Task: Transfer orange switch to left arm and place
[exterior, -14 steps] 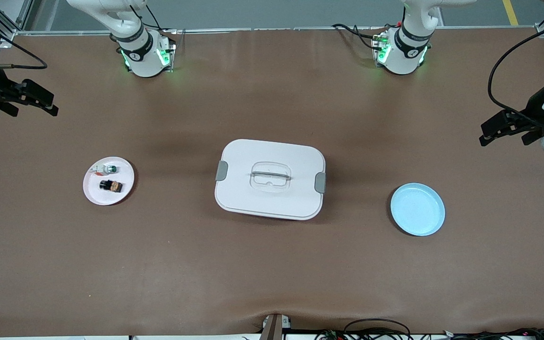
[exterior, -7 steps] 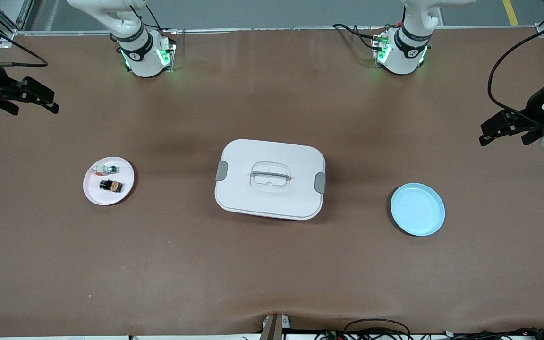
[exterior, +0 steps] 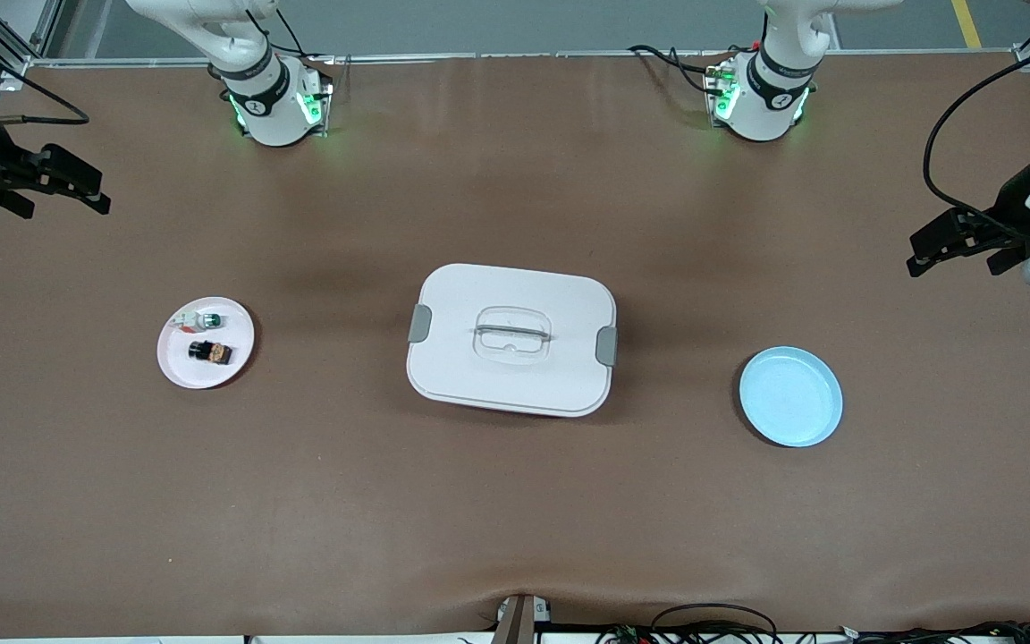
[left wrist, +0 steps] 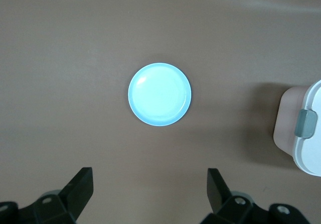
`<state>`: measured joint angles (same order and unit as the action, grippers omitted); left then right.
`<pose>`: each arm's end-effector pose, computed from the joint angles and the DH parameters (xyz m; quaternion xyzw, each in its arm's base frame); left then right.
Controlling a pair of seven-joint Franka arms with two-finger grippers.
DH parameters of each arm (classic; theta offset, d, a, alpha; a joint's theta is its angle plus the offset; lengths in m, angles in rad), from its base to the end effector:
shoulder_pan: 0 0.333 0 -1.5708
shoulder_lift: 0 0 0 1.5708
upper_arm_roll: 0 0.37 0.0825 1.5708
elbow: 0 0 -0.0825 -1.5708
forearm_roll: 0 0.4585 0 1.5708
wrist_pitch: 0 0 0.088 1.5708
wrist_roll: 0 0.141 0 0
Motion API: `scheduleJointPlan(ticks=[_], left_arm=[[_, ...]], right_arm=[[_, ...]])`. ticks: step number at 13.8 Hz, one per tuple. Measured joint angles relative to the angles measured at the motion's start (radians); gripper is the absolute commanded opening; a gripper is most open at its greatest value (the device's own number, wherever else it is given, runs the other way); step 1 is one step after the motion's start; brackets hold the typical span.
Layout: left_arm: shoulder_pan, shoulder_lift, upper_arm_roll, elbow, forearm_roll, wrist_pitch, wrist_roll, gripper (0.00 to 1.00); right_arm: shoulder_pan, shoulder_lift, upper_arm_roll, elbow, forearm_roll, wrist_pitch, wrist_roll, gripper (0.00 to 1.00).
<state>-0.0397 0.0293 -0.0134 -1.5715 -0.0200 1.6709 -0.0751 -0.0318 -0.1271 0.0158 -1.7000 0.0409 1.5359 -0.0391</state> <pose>0.6507 -0.0371 0.6347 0.9993 0.0117 0.0343 0.0124 0.5764 -0.0028 0.6479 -0.9996 -0.0118 0.0180 0.0200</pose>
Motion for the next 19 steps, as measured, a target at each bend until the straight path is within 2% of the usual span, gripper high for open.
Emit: scheduleJointPlan(ticks=[12, 16, 19], left_arm=[[0.001, 0.002, 0.0, 0.0, 0.0, 0.0, 0.0, 1.0], [0.001, 0.005, 0.0, -0.001, 0.0, 0.0, 0.001, 1.0], [0.001, 0.005, 0.001, -0.001, 0.0, -0.001, 0.001, 1.0]], right_arm=[[-0.008, 0.175, -0.003, 0.038, -0.002, -0.049, -0.025, 1.0], [-0.038, 0.325, -0.012, 0.048, -0.003, -0.077, -0.028, 1.0], [-0.083, 0.382, -0.017, 0.076, -0.008, -0.085, -0.031, 1.0]])
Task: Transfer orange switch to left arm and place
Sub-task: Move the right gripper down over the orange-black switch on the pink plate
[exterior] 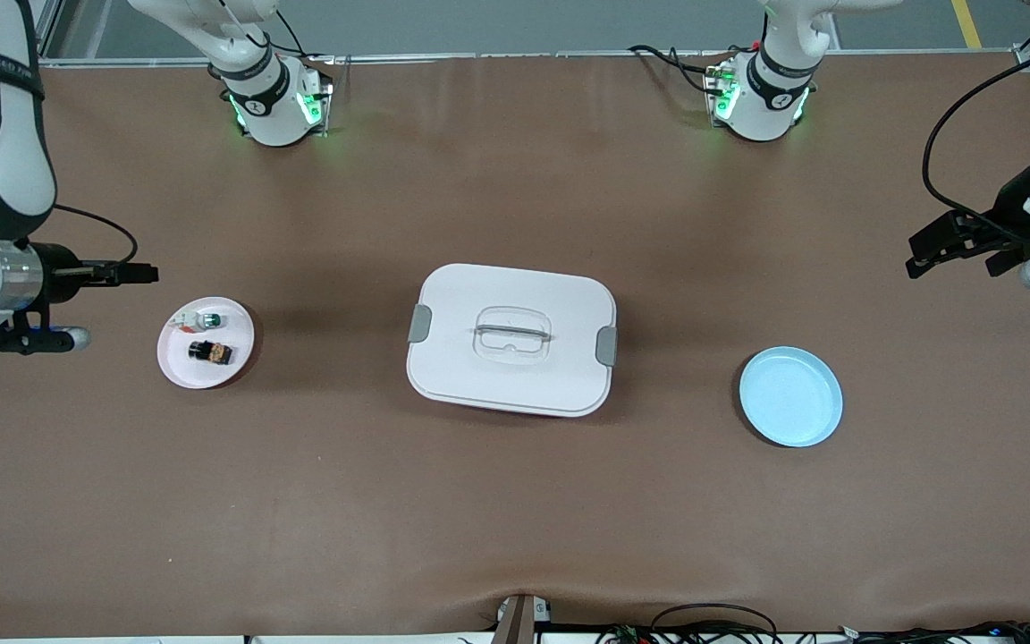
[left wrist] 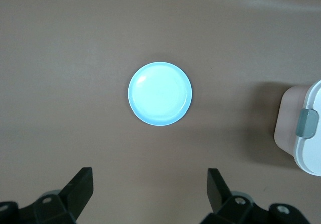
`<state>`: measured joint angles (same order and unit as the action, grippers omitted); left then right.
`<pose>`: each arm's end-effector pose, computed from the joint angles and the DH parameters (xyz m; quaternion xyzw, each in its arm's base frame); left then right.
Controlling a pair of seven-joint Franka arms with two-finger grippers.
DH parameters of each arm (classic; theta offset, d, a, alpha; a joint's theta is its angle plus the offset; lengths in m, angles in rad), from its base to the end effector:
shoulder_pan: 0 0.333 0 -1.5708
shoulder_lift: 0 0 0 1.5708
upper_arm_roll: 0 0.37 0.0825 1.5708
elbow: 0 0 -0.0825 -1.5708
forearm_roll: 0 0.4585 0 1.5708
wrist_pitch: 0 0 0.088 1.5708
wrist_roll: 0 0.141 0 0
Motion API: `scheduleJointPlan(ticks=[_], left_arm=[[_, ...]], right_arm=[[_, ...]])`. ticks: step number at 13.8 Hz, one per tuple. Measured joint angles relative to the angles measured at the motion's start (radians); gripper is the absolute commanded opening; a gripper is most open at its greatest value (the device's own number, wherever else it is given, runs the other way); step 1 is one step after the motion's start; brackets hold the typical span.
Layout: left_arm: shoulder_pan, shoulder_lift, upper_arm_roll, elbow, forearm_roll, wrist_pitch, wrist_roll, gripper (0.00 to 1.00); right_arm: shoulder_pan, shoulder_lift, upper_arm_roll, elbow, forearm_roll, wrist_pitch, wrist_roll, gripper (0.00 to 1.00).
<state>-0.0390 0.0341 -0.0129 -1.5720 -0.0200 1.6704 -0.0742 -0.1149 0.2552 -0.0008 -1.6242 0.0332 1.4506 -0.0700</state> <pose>0.6521 -0.0364 0.6312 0.9994 0.0118 0.0314 0.0122 0.6528 -0.0708 0.4448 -0.9767 0.0239 0.2103 0.0361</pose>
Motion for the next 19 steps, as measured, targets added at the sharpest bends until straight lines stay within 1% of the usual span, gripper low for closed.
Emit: scheduleJointPlan(ticks=[2, 4, 6, 8, 11, 19], left_arm=[[0.0, 0.0, 0.0, 0.0, 0.0, 0.0, 0.0, 1.0], [0.0, 0.0, 0.0, 0.0, 0.0, 0.0, 0.0, 1.0], [0.0, 0.0, 0.0, 0.0, 0.0, 0.0, 0.0, 1.0], [0.0, 0.0, 0.0, 0.0, 0.0, 0.0, 0.0, 1.0], [0.0, 0.0, 0.0, 0.0, 0.0, 0.0, 0.0, 1.0], [0.0, 0.0, 0.0, 0.0, 0.0, 0.0, 0.0, 1.0]], right_arm=[[-0.028, 0.008, -0.001, 0.015, 0.0, 0.0, -0.007, 1.0], [-0.029, 0.011, 0.002, 0.025, 0.0, 0.0, -0.007, 1.0], [-0.028, 0.02, 0.006, 0.024, 0.001, 0.037, -0.005, 1.0], [-0.028, 0.039, 0.006, -0.001, 0.002, 0.119, -0.002, 1.0], [-0.029, 0.061, 0.006, -0.076, 0.002, 0.275, -0.001, 1.0], [-0.026, 0.067, 0.008, -0.272, 0.014, 0.631, 0.069, 1.0]])
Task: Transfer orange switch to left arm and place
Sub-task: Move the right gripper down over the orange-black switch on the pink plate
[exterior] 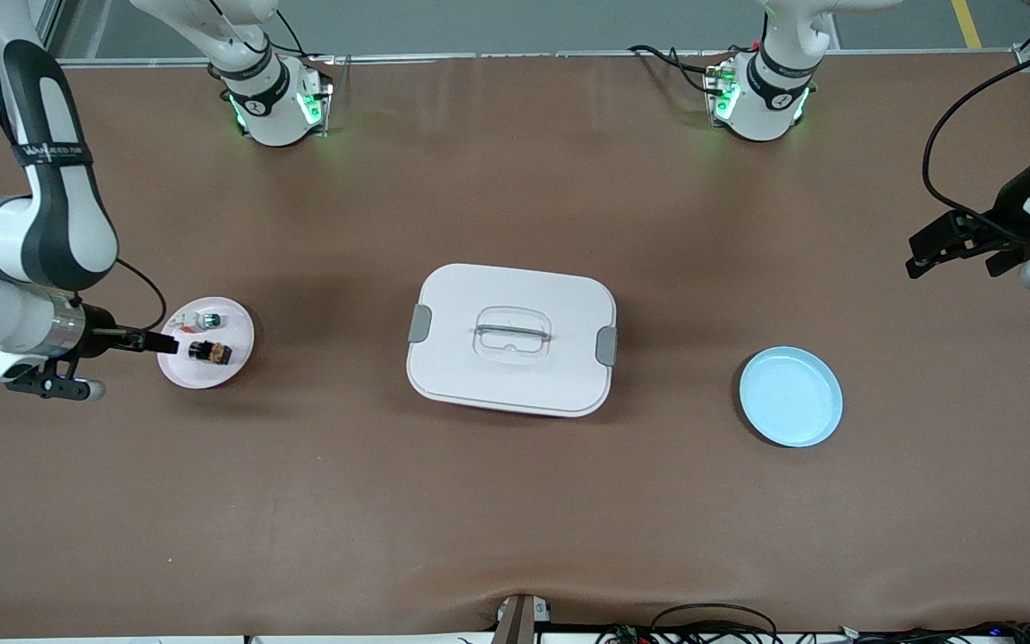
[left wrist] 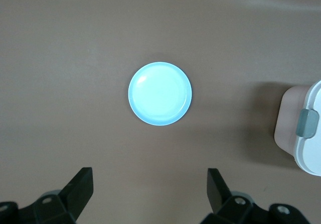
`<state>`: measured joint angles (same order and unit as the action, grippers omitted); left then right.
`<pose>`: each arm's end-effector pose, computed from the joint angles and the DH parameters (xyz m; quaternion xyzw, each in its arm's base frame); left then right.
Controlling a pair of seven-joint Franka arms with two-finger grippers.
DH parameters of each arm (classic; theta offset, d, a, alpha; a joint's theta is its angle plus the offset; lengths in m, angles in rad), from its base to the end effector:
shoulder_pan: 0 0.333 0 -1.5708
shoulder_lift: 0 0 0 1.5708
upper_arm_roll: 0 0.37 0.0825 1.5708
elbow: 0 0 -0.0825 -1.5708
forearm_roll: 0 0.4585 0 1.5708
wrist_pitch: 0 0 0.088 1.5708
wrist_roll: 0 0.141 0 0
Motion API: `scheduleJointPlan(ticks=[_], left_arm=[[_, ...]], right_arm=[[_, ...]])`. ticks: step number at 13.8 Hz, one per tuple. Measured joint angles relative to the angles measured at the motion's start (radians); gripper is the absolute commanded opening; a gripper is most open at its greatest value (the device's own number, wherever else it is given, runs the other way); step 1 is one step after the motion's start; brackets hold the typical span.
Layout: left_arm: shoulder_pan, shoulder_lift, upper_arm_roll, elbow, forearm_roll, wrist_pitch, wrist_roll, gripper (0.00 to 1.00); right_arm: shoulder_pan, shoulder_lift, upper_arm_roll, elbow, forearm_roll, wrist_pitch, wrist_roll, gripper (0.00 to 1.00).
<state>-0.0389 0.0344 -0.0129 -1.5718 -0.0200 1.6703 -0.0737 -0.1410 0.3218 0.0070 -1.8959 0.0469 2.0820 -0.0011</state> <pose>0.6522 -0.0363 0.6311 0.9994 0.0116 0.0313 0.0122 0.6734 -0.0872 0.2959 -0.9943 0.0791 0.0662 0.0253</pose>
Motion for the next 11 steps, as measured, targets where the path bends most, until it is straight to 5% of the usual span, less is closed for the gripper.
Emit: scheduleJointPlan(ticks=[11], left_arm=[[0.0, 0.0, 0.0, 0.0, 0.0, 0.0, 0.0, 1.0]], right_arm=[[0.009, 0.059, 0.004, -0.221, 0.002, 0.405, 0.006, 1.0]])
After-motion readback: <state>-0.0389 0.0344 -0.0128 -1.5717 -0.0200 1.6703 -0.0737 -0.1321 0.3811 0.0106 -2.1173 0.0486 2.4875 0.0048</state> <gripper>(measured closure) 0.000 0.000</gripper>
